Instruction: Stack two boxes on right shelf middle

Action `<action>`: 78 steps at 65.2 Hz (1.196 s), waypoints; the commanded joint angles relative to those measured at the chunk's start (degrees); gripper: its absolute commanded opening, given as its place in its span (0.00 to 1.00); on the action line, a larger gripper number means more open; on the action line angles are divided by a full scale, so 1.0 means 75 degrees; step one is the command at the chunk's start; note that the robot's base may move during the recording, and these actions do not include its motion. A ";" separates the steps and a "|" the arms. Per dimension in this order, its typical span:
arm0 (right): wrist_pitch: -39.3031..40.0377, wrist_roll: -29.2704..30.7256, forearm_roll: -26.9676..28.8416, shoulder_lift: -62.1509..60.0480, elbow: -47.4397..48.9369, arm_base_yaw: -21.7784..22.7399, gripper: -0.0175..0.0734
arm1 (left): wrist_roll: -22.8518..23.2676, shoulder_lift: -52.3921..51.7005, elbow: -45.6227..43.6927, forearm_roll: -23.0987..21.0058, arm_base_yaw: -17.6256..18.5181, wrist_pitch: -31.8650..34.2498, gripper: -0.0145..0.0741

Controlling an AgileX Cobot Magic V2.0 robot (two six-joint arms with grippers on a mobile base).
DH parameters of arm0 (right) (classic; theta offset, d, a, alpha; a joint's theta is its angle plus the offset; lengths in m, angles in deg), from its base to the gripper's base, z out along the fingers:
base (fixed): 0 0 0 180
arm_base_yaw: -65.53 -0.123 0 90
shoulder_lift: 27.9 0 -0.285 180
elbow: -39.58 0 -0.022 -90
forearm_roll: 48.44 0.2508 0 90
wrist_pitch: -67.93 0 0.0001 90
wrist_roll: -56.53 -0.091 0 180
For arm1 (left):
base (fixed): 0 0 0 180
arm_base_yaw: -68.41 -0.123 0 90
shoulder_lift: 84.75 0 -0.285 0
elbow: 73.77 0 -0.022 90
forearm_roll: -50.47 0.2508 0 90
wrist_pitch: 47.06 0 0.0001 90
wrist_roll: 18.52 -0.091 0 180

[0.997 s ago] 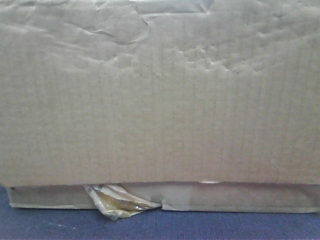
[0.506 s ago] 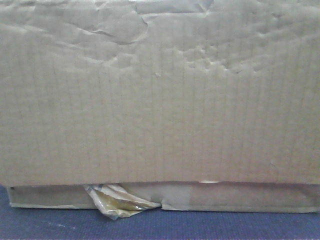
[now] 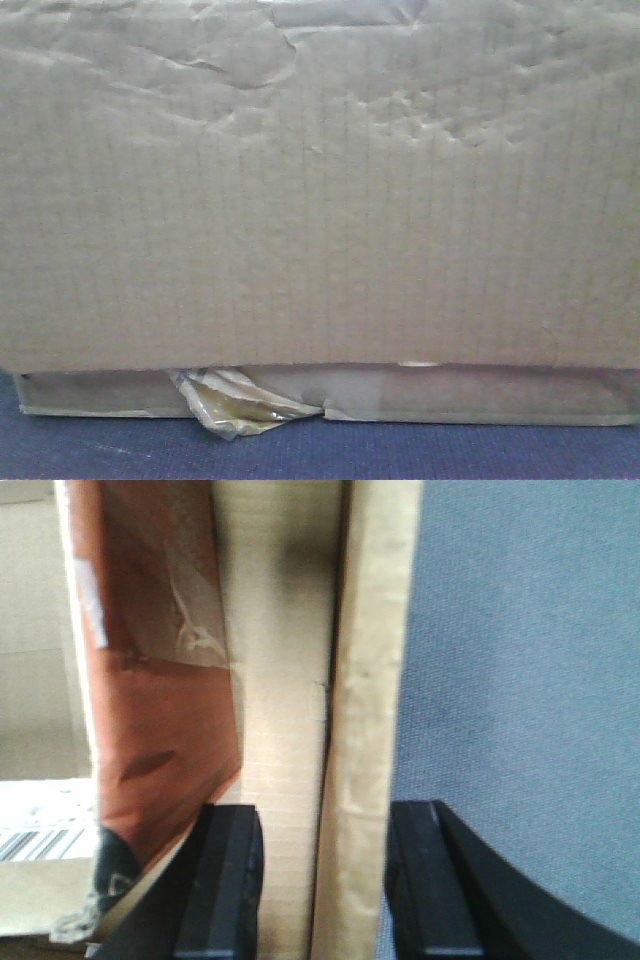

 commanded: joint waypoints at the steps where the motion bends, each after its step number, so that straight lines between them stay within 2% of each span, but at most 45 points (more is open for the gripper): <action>1: 0.0053 0.0017 -0.0172 -0.0071 -0.0033 -0.0013 0.40 | -0.0001 -0.0034 0.0008 0.0015 -0.0015 0.0022 0.36; 42: 0.0053 0.0044 -0.0225 -0.0075 -0.0033 0.0108 0.40 | -0.0001 -0.0034 0.0008 0.0015 -0.0015 0.0022 0.36; 47: 0.0053 0.0044 -0.0225 -0.0075 -0.0033 0.0108 0.34 | -0.0001 -0.0034 0.0008 0.0015 -0.0015 0.0022 0.36; 53: 0.0053 0.0014 -0.0225 -0.0075 -0.0033 0.0108 0.22 | -0.0001 -0.0034 0.0008 -0.0001 -0.0015 0.0022 0.33; 62: 0.0053 -0.0093 -0.0225 -0.0075 -0.0033 0.0108 0.01 | -0.0001 -0.0016 0.0008 -0.0014 -0.0015 0.0022 0.18; 68: 0.0053 -0.0361 -0.0426 -0.0075 -0.0033 0.0108 0.03 | -0.0001 -0.0016 0.0008 -0.0014 -0.0015 0.0022 0.03; 78: 0.0196 -0.0682 -0.0705 -0.0119 0.0035 -0.0096 0.03 | 0.0199 -0.0072 0.0008 0.0167 -0.0015 0.0022 0.04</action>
